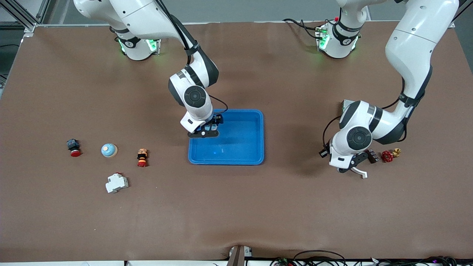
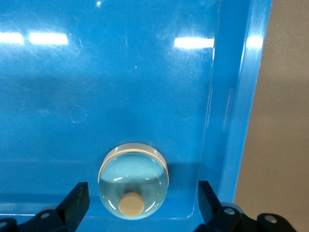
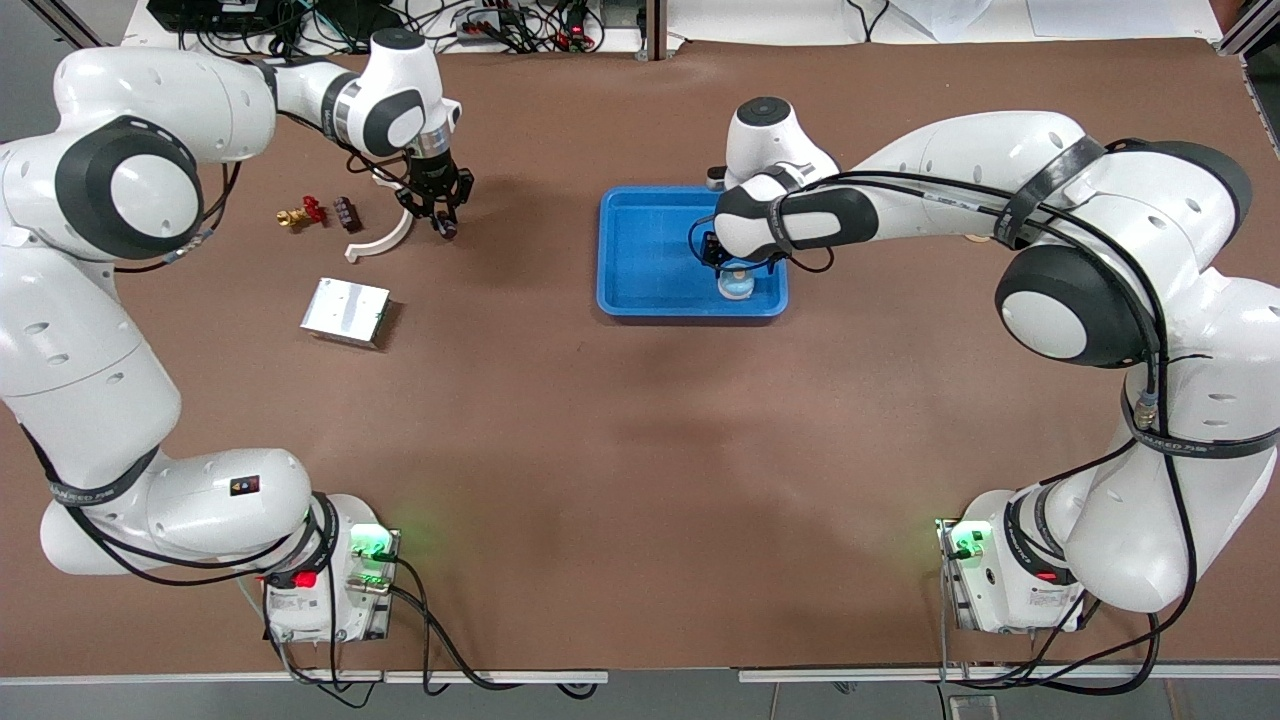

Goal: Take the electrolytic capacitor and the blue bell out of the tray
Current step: 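Set the capacitor down with the left gripper while the right gripper lifts the bell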

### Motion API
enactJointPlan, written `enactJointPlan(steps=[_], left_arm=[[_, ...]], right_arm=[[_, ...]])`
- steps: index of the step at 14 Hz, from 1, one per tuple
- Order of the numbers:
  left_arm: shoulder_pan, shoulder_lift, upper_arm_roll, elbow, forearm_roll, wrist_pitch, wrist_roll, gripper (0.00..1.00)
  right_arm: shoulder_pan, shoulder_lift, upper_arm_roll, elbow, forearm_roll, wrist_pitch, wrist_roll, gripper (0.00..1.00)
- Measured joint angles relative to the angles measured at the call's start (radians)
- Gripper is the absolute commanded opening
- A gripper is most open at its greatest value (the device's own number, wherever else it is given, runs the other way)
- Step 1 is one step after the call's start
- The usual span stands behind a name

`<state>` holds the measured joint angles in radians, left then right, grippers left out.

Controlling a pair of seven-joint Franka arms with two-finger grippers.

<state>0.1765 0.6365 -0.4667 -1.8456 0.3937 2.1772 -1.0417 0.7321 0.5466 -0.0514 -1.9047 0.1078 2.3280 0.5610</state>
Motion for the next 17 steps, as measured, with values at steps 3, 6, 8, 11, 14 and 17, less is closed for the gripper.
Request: enactJointPlan(steps=[3, 6, 8, 11, 14, 17], left_arm=[[0.001, 0.007, 0.0, 0.001, 0.0, 0.004, -0.001, 1.0], [0.001, 0.003, -0.002, 0.013, 0.0, 0.005, -0.001, 1.0], [0.0, -0.031, -0.017, 0.03, 0.0, 0.0, 0.0, 1.0], [-0.001, -0.121, -0.067, 0.097, 0.0, -0.104, 0.018, 1.0], [-0.001, -0.181, -0.083, 0.224, -0.001, -0.245, 0.12, 1.0], [0.008, -0.2, -0.083, 0.289, -0.001, -0.273, 0.167, 1.0]], right_arm=[[0.0, 0.022, 0.0, 0.013, 0.0, 0.006, 0.0, 1.0], [0.0, 0.033, 0.0, 0.024, 0.0, 0.007, 0.0, 0.56], [0.0, 0.035, 0.0, 0.027, 0.0, 0.007, 0.0, 0.24], [0.0, 0.036, 0.001, 0.033, 0.001, 0.005, 0.0, 0.05], [0.001, 0.036, 0.001, 0.033, 0.001, 0.005, -0.001, 0.03], [0.001, 0.034, 0.0, 0.041, 0.001, 0.001, -0.003, 0.02]])
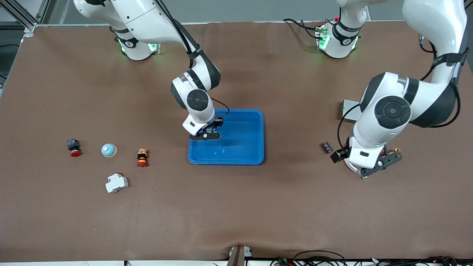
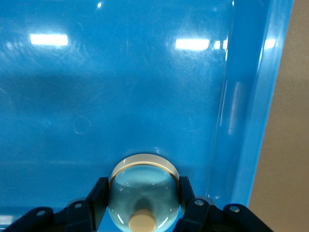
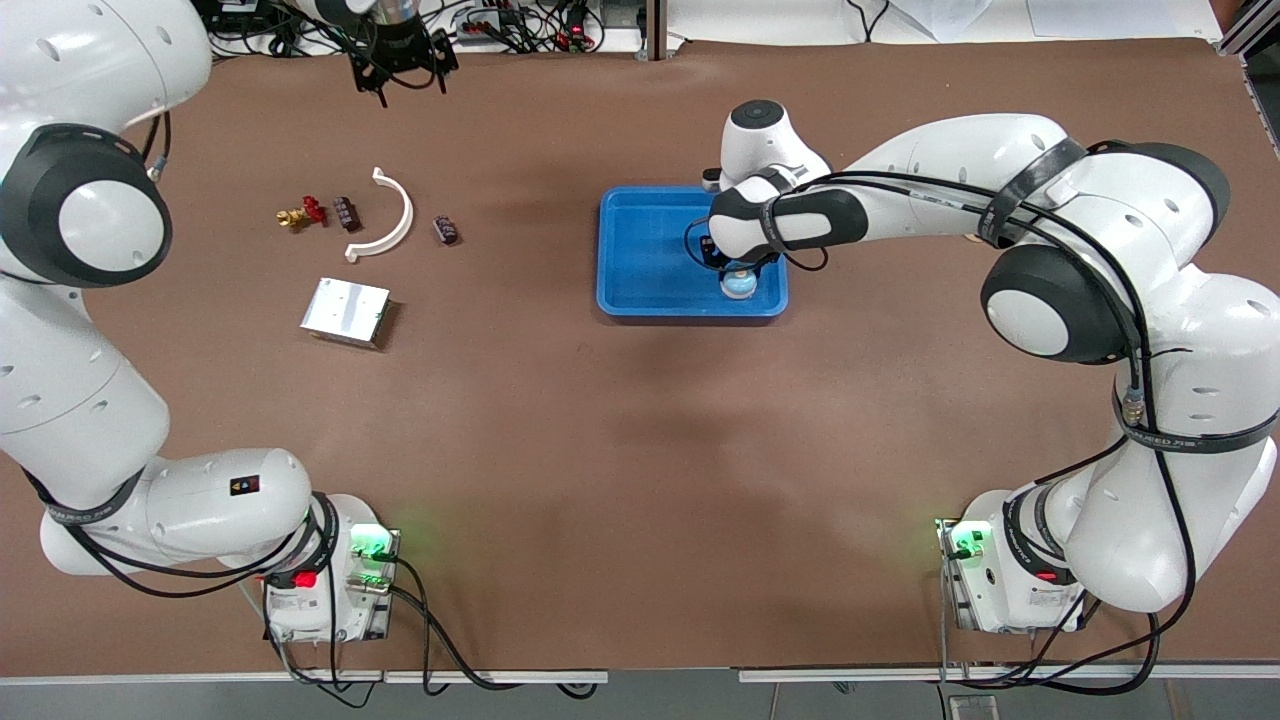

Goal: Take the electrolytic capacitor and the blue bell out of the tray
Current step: 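Set the capacitor down with the left gripper while the right gripper lifts the bell, then carry the bell outward with the right gripper while the left gripper withdraws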

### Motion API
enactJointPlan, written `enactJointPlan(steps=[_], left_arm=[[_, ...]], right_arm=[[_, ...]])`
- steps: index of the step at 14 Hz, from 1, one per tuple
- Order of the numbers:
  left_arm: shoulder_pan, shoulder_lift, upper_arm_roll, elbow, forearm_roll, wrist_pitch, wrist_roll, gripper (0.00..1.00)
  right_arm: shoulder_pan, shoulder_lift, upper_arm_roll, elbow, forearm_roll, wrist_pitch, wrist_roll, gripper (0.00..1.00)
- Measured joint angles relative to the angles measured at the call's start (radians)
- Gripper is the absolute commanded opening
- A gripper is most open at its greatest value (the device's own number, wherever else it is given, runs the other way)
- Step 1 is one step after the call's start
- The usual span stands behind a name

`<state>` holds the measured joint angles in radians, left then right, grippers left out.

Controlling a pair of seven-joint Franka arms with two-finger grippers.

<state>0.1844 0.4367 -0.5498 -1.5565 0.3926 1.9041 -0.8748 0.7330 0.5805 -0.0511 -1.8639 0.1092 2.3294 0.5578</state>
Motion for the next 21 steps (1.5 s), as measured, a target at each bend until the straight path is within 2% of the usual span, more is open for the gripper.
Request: enactJointPlan(steps=[2, 5, 7, 9, 16, 21], left_arm=[[0.021, -0.019, 0.0, 0.015, -0.007, -0.003, 0.003, 1.0], [0.059, -0.063, 0.001, 0.041, -0.073, -0.048, 0.044, 1.0], [0.067, -0.08, 0.001, 0.092, -0.09, -0.125, 0.112, 1.0], [0.069, -0.09, 0.0, 0.135, -0.093, -0.185, 0.198, 1.0], [0.085, -0.17, 0.0, 0.159, -0.095, -0.295, 0.429, 1.0], [0.144, -0.265, 0.01, 0.16, -0.21, -0.365, 0.588, 1.0]], right_arm=[[0.0, -0.021, -0.003, 0.027, 0.0, -0.055, 0.0, 0.02], [-0.012, -0.089, -0.021, 0.112, 0.0, -0.275, -0.041, 0.02], [-0.061, -0.129, -0.031, 0.17, -0.002, -0.4, -0.153, 0.02], [-0.149, -0.157, -0.038, 0.205, -0.014, -0.462, -0.337, 0.02], [-0.45, -0.168, -0.047, 0.227, -0.108, -0.474, -0.904, 0.02], [-0.614, -0.123, -0.047, 0.263, -0.132, -0.422, -1.235, 0.02]])
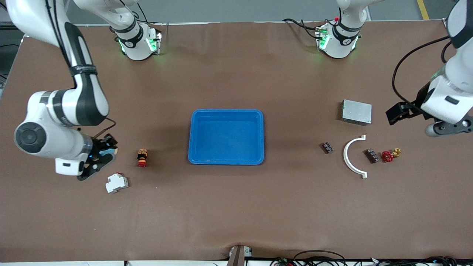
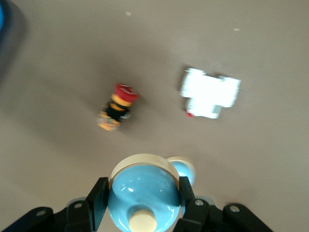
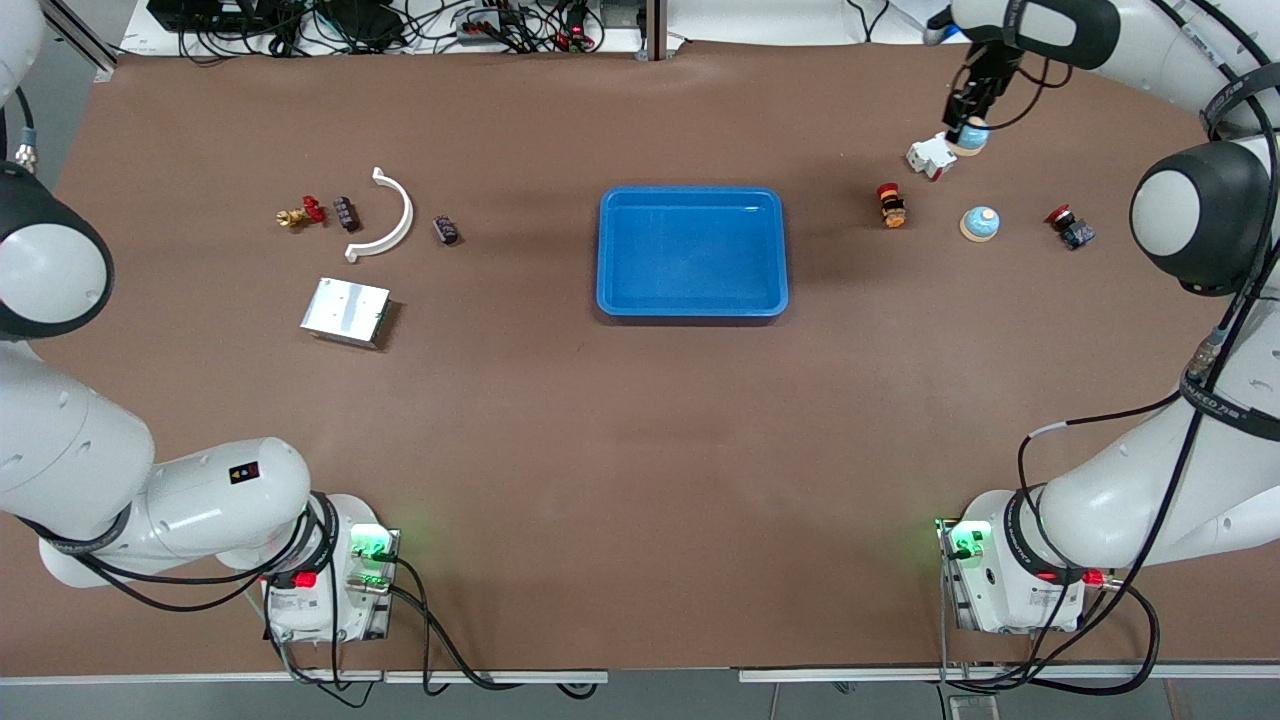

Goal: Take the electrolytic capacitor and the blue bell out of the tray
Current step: 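Carry the bell outward with the right gripper while the left gripper withdraws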

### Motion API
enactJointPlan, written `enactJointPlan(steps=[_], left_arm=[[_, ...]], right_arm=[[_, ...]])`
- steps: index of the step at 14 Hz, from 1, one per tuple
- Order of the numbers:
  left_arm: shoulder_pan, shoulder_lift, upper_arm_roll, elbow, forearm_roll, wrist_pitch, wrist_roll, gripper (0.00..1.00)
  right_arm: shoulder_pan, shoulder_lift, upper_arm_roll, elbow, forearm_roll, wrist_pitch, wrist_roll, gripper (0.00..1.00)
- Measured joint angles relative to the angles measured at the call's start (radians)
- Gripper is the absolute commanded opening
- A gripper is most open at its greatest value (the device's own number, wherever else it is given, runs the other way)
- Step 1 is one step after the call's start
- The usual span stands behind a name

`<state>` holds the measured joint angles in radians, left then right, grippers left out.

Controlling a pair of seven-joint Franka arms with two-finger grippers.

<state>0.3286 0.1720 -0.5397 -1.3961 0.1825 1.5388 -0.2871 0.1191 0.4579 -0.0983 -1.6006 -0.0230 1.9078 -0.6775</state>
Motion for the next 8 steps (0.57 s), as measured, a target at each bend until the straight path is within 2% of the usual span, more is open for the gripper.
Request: enactJointPlan(steps=[2, 6, 8], left_arm=[[-0.026, -0.036, 0.056, -0.006, -0.049, -0.023, 0.058, 1.0], [-0.222, -0.113, 0.322, -0.058, -0.13, -0.062, 0.121, 1.0], [-0.281, -0.162, 0.402, -0.119, -0.157, -0.061, 0.131, 1.0]], right_arm=[[-0.048, 0.045, 0.0, 0.01, -0.016, 0.094, -0.103, 0.02], [-0.125, 0.156, 0.0, 0.022, -0.021, 0.273, -0.305, 0.02], [-0.153, 0.205, 0.0, 0.041, -0.022, 0.313, -0.367, 0.02]])
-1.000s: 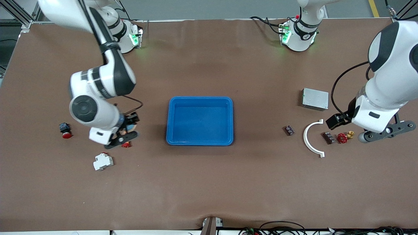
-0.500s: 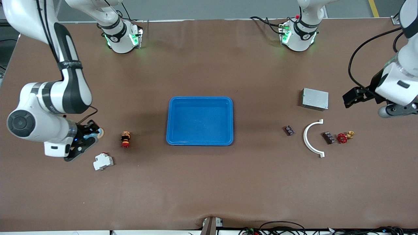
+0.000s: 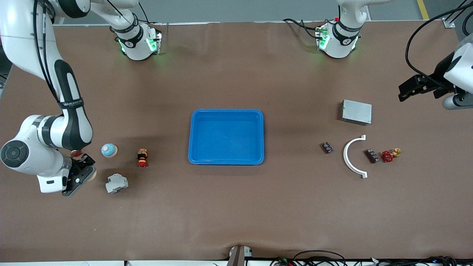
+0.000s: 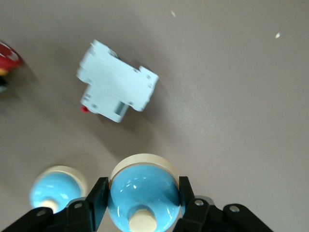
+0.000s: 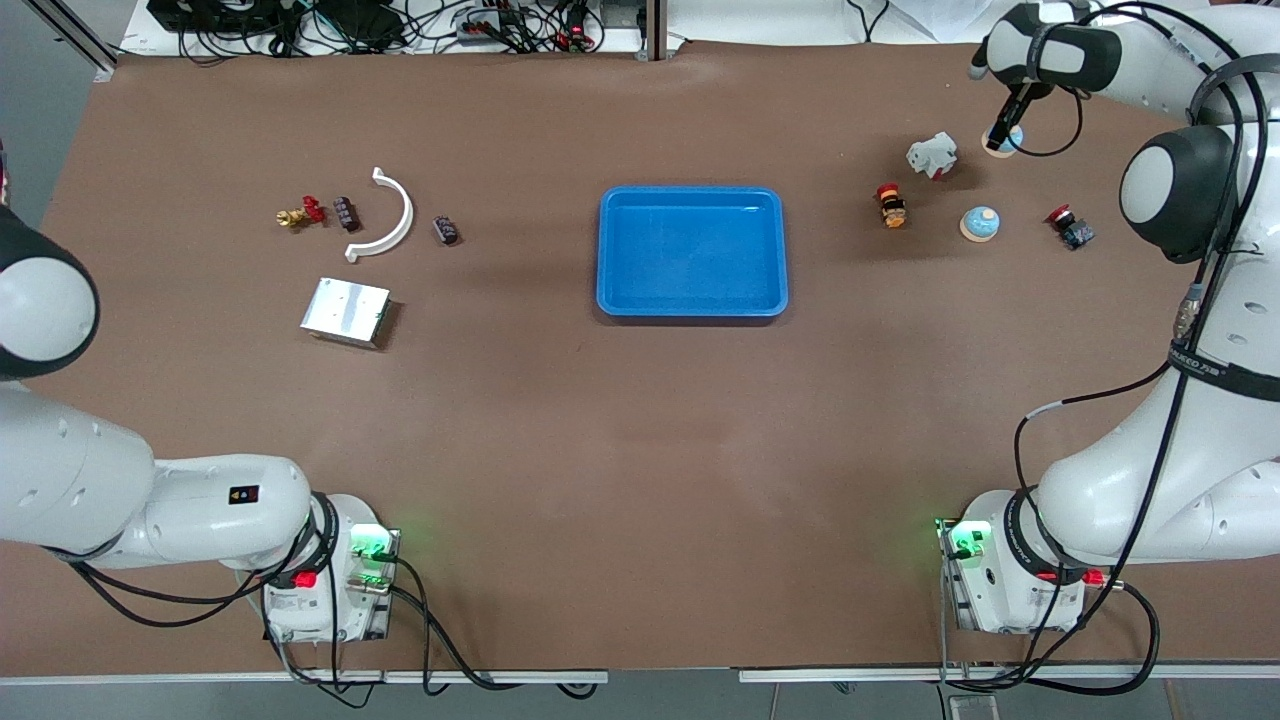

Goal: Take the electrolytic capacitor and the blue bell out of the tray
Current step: 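Carry the bell outward with the right gripper while the left gripper withdraws, then lower the bell beside the white breaker and open the right gripper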

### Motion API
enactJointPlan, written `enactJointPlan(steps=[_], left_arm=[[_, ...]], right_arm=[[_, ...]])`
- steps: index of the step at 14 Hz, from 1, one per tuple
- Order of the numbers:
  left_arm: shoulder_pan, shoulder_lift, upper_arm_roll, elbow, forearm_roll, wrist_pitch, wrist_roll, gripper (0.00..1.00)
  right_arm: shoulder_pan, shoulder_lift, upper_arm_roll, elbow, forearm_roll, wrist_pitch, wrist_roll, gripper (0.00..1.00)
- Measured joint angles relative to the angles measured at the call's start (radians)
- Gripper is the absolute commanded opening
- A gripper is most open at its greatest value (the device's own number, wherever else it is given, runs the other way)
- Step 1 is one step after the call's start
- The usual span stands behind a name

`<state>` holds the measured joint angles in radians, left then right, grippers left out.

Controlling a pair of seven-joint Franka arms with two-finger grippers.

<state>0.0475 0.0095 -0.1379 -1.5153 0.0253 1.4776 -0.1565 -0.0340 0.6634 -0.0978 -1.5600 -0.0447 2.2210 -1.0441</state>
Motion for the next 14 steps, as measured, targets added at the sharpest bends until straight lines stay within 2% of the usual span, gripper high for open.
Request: enactJointPlan(steps=[5, 11, 13, 14], left_arm=[[-0.074, -0.074, 0.053, -0.052, -0.012, -0.01, 0.008, 1.0], [-0.084, -0.086, 0.066, -0.068, -0.011, -0.028, 0.022, 1.0], [-0.084, -0.086, 0.069, -0.068, 0.005, -0.027, 0.026, 1.0], [-0.084, -0.086, 0.069, -0.068, 0.016, -0.025, 0.028, 1.0]], right_arm=[[-0.028, 0.045, 0.0, 0.019, -0.018, 0.056, -0.069, 0.03], [-0.045, 0.09, 0.0, 0.02, -0.037, 0.118, -0.081, 0.03], [-0.046, 0.096, 0.0, 0.02, -0.037, 0.118, -0.082, 0.06], [-0.046, 0.1, 0.001, 0.02, -0.037, 0.118, -0.082, 0.13]])
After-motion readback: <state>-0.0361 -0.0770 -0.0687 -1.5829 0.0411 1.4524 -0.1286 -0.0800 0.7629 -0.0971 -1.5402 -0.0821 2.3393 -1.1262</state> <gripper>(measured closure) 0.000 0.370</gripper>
